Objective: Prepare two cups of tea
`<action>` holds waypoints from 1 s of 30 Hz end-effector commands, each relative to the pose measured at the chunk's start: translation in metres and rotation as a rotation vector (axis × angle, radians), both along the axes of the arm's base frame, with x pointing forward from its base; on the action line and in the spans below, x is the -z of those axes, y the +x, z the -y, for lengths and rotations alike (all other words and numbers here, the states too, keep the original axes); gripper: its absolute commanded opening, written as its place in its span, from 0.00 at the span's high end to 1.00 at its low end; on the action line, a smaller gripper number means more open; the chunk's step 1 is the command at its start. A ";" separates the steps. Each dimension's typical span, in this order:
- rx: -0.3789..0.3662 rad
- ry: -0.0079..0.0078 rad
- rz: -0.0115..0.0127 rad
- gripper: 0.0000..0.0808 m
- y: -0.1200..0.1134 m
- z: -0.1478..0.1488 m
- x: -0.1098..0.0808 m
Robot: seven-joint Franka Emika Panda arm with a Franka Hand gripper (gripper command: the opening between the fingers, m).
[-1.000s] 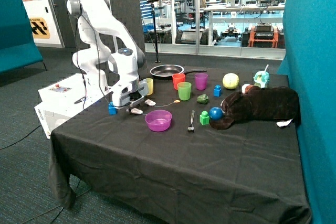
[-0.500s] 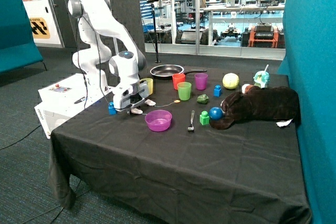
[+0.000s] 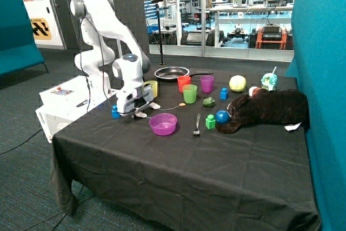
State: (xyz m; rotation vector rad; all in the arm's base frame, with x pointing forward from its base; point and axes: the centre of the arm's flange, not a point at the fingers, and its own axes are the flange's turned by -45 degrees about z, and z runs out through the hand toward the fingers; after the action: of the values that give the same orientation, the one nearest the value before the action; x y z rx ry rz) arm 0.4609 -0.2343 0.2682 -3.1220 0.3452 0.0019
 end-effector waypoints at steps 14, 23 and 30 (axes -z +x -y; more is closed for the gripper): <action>-0.003 -0.0007 0.0012 1.00 -0.003 0.000 0.000; -0.027 -0.0006 0.0012 1.00 -0.002 -0.014 -0.013; -0.057 -0.0006 0.0012 1.00 0.010 -0.033 -0.041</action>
State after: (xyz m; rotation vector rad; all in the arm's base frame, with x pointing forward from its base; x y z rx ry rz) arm 0.4606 -0.2200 0.2822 -3.1213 0.2958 -0.0153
